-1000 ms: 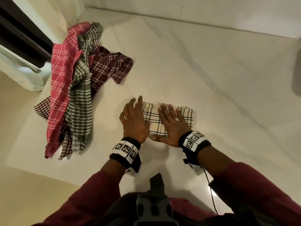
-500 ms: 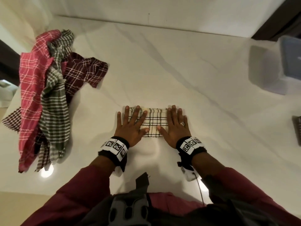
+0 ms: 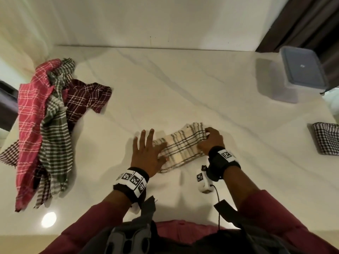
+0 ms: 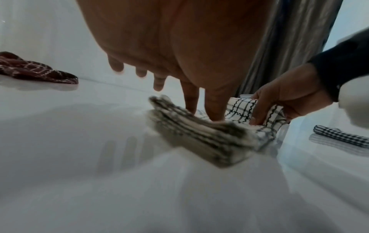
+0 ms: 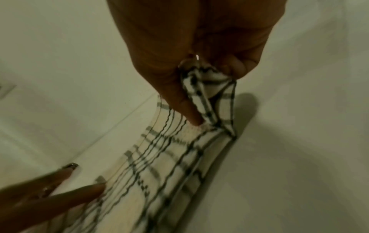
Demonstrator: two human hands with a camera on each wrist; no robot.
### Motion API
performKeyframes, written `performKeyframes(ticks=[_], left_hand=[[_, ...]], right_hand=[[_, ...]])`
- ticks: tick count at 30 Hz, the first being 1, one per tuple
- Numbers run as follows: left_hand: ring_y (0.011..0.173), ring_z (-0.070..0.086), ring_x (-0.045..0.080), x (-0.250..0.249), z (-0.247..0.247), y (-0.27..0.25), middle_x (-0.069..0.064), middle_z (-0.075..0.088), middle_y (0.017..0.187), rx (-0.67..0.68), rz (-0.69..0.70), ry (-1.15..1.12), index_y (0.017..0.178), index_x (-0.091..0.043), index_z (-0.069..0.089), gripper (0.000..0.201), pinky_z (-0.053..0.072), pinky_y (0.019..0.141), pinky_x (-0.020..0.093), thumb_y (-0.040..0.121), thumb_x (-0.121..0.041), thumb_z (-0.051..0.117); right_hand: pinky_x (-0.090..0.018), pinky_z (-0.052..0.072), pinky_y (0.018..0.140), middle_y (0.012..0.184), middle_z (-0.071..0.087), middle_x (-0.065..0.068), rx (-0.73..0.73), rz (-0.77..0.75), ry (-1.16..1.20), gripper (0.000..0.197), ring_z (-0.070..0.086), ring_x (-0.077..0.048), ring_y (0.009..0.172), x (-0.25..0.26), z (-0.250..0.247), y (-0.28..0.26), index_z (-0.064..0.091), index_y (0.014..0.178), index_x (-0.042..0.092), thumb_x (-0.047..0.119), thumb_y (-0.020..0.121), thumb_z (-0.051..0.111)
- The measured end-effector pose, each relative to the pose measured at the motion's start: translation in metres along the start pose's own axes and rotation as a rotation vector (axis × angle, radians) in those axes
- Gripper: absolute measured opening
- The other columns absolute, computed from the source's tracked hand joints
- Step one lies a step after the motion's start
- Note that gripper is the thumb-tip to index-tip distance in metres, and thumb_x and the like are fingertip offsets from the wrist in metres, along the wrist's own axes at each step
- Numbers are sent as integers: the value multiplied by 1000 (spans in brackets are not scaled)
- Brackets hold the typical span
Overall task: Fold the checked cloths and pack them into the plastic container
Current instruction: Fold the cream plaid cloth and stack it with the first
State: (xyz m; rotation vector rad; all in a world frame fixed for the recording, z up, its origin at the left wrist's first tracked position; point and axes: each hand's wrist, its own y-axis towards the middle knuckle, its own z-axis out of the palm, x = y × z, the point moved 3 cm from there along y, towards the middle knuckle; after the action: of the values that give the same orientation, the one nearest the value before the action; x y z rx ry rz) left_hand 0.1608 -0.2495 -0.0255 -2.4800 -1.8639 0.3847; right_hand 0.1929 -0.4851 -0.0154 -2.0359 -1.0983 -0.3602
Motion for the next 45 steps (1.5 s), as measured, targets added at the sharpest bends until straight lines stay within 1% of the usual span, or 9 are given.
performKeyframes(ticks=[5, 11, 17, 21, 25, 28, 30, 35, 45], left_hand=[[146, -5, 31, -23, 5, -10, 2, -4, 161, 107, 80, -38, 140, -46, 36, 62, 6, 117, 50, 83, -68, 47], [138, 25, 41, -30, 5, -12, 11, 23, 156, 21, 17, -93, 129, -31, 56, 59, 25, 109, 52, 75, -48, 70], [132, 33, 29, -30, 8, -20, 4, 29, 150, 33, -69, -179, 141, -32, 39, 69, 33, 103, 41, 79, -49, 63], [115, 51, 24, -26, 9, -26, 0, 42, 136, -4, -246, -577, 141, -24, 34, 59, 47, 88, 38, 87, -25, 56], [106, 57, 17, -27, 11, -29, -4, 56, 119, -20, -378, -816, 129, -26, 42, 41, 46, 89, 36, 94, -45, 48], [99, 59, 11, -31, 17, -28, -12, 59, 111, 38, -394, -845, 114, -34, 47, 41, 49, 85, 37, 83, -59, 57], [95, 60, 11, -33, 16, -26, -13, 60, 106, 46, -413, -862, 115, -32, 46, 43, 49, 84, 36, 81, -53, 63], [97, 62, 19, -53, 17, -20, -7, 59, 106, 76, -375, -974, 116, -30, 41, 43, 53, 80, 38, 84, -33, 68], [78, 59, 2, -184, 18, 39, 1, 54, 112, 221, -201, -1034, 149, -17, 13, 93, 51, 69, 24, 80, -25, 74]], right_hand=[[-41, 26, 105, 126, 55, -6, -239, -253, -465, 61, 50, -29, 119, 17, -22, -31, 45, 137, 21, 21, 77, 59], [-34, 40, 94, 128, 54, -3, 5, -511, -518, 64, 54, -28, 113, 31, 41, -81, 44, 138, 24, 25, 77, 62], [-36, 42, 98, 144, 41, -5, 103, -487, -498, 66, 48, -29, 121, 10, 66, -82, 31, 147, 21, 34, 86, 56], [-30, 43, 89, 122, 55, -3, 232, -537, -375, 56, 52, -25, 115, 9, 54, -75, 51, 134, 19, 49, 86, 51], [-29, 45, 92, 114, 60, -3, 102, -486, -27, 21, 57, -21, 108, 1, 40, -69, 68, 109, 17, 13, 92, 56], [-37, 42, 99, 121, 47, -3, -99, -380, -83, 45, 48, -23, 116, -11, 30, -55, 55, 121, 21, 13, 79, 69], [-37, 40, 100, 130, 47, -5, -36, -224, -101, 74, 46, -23, 119, -15, 25, -41, 40, 136, 20, 30, 72, 77], [-20, 34, 57, 94, 61, -1, 165, -123, -67, 46, 54, -18, 84, -27, 15, -24, 60, 100, 13, 36, 68, 83], [-37, 56, 73, 91, 71, -11, -24, -150, 535, 34, 69, -26, 83, -119, -110, -24, 50, 96, 13, 7, 76, 77]])
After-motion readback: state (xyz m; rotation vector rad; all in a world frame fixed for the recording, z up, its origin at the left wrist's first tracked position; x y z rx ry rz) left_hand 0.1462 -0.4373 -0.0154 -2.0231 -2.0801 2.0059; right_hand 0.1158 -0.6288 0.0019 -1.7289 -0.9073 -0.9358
